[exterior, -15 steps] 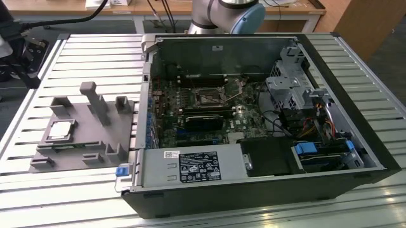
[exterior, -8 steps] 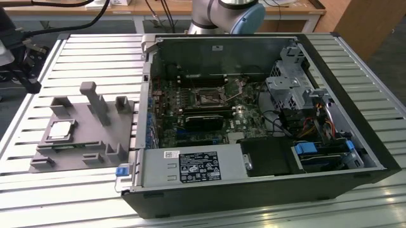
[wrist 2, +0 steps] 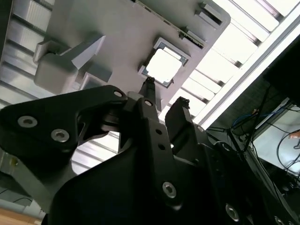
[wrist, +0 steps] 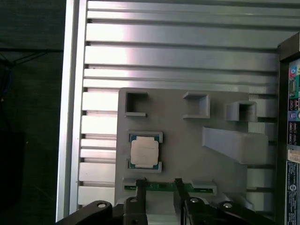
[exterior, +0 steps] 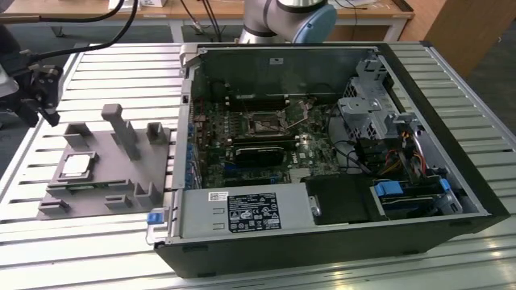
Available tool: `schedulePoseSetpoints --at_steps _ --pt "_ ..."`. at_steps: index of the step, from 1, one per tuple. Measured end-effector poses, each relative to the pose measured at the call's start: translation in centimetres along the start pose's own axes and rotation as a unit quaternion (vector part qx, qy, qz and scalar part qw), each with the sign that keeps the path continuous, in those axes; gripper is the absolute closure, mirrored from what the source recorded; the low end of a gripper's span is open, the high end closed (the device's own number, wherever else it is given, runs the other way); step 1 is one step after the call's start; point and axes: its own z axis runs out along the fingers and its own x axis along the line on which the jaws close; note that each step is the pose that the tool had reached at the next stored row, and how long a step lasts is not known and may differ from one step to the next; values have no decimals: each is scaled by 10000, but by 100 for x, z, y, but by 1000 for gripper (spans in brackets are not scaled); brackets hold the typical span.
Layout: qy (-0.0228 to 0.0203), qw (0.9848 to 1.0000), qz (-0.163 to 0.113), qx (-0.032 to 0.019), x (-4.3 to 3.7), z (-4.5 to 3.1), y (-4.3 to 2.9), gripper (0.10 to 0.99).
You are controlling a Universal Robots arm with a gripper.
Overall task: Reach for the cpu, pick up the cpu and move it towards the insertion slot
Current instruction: 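Pick up the cpu and move it towards the insertion slot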
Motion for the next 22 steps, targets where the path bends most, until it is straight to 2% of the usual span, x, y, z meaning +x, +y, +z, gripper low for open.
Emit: schedulePoseSetpoints --at_steps 1,3,4,6,7,8,9,10,22 --pt "-1 10000 0 0 7 19 -1 733" --pt "0 10000 0 0 16 53 -2 620" --pt "0 10000 0 0 19 72 -2 620" --pt "1 10000 0 1 27 107 -3 502" --pt "1 10000 0 1 30 127 -3 502" --pt "0 10000 0 0 34 145 -3 443" --pt "0 10000 0 0 38 163 -3 443" --pt "0 10000 0 0 43 181 -4 380" --pt "0 10000 1 0 89 399 -8 369"
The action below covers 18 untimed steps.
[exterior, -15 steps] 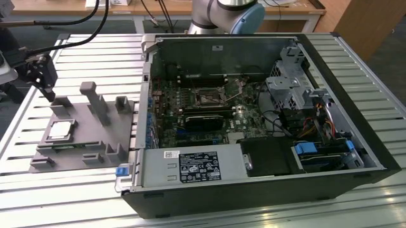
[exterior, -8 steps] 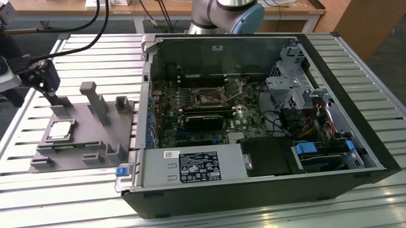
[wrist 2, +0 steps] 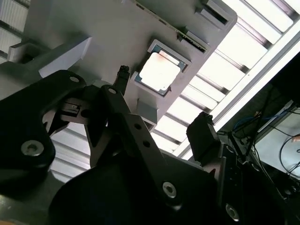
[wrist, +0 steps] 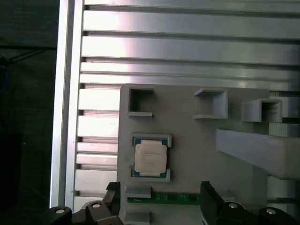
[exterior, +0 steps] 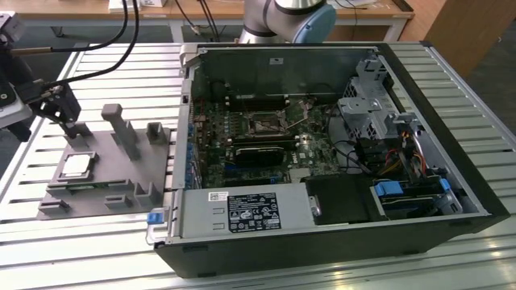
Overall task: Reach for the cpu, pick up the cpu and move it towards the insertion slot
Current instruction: 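Pick up the cpu and move it towards the insertion slot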
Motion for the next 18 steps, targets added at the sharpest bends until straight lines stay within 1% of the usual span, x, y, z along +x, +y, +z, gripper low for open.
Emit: schedulePoseSetpoints --at_steps 1,2,18 --pt "0 10000 0 0 3 19 0 369" --pt "-1 10000 0 0 5 36 1 306" --pt "-3 10000 1 1 10 327 -4 306"
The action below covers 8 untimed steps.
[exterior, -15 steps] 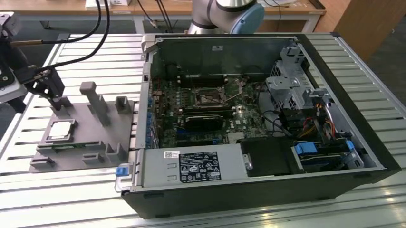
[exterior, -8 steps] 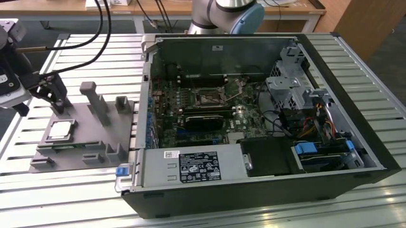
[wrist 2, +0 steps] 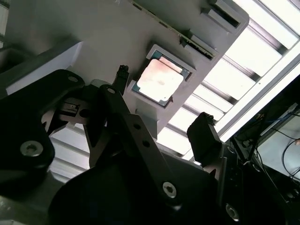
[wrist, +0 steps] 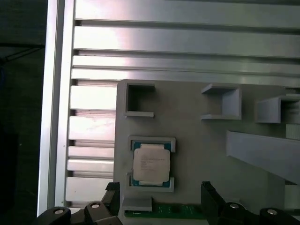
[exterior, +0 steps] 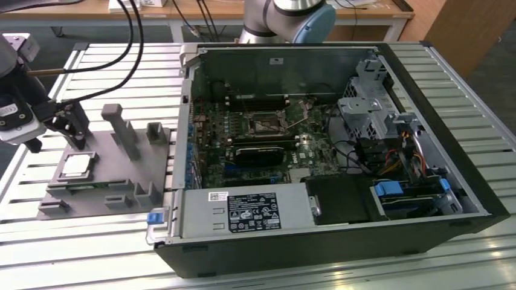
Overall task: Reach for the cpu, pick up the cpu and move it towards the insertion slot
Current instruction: 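Pick up the cpu and move it towards the insertion slot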
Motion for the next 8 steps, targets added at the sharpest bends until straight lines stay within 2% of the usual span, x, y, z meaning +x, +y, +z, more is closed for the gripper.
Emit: schedulePoseSetpoints --at_steps 5,8 --pt "-30 10000 -1 10 2 83 -3 306" --pt "-32 10000 -2 12 3 136 -5 306"
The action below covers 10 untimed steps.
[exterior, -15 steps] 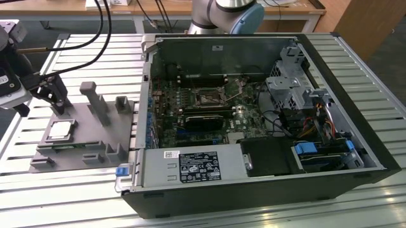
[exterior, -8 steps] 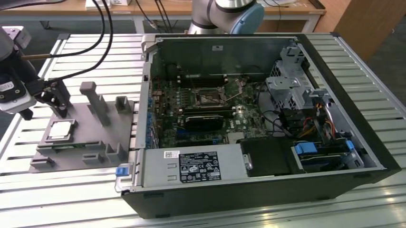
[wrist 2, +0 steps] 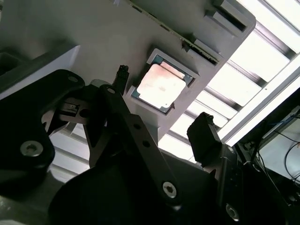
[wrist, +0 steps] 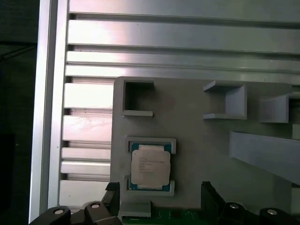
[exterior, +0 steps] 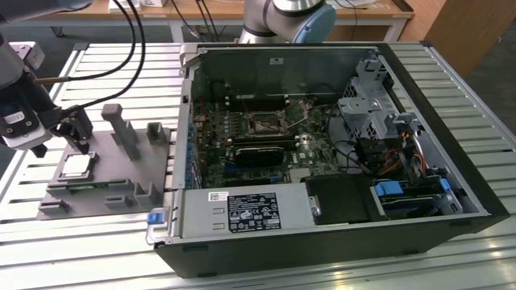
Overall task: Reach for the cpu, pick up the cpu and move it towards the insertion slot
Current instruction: 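Pick up the cpu and move it towards the insertion slot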
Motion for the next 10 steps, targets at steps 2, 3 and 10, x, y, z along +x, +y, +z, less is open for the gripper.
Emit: schedulePoseSetpoints --at_steps 2,3,10 --pt "-1 10000 0 0 1 38 -1 306" --pt "0 10000 0 0 1 56 -2 306" --pt "-1 10000 0 0 10 182 -6 306"
